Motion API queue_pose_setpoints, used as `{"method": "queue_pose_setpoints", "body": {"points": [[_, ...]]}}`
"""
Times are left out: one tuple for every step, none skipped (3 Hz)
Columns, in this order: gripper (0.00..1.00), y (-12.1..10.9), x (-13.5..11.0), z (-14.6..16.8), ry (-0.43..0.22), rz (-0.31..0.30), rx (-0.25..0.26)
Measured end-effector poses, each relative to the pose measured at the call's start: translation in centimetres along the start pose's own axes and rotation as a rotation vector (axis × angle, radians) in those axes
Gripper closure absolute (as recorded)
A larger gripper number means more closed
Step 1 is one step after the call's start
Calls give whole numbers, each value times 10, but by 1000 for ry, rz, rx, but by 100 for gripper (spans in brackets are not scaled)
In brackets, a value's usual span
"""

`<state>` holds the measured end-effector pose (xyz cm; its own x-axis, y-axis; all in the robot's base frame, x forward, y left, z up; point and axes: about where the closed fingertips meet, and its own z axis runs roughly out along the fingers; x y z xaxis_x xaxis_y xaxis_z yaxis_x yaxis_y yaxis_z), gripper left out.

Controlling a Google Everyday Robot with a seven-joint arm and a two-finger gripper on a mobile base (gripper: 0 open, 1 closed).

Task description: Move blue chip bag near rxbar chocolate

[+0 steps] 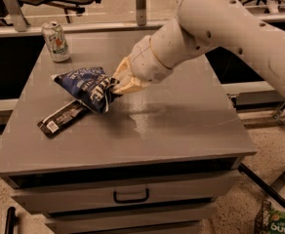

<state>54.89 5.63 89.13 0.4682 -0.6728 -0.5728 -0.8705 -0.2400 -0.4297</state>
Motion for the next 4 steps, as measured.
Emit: {"method": "queue_pose_setpoints", "body": {"points": [[30,7,-5,8,8,-11,-32],[8,7,-6,9,7,-12,-32],[0,11,8,-2,0,-1,-19],[0,16,30,-25,25,16,2]]}}
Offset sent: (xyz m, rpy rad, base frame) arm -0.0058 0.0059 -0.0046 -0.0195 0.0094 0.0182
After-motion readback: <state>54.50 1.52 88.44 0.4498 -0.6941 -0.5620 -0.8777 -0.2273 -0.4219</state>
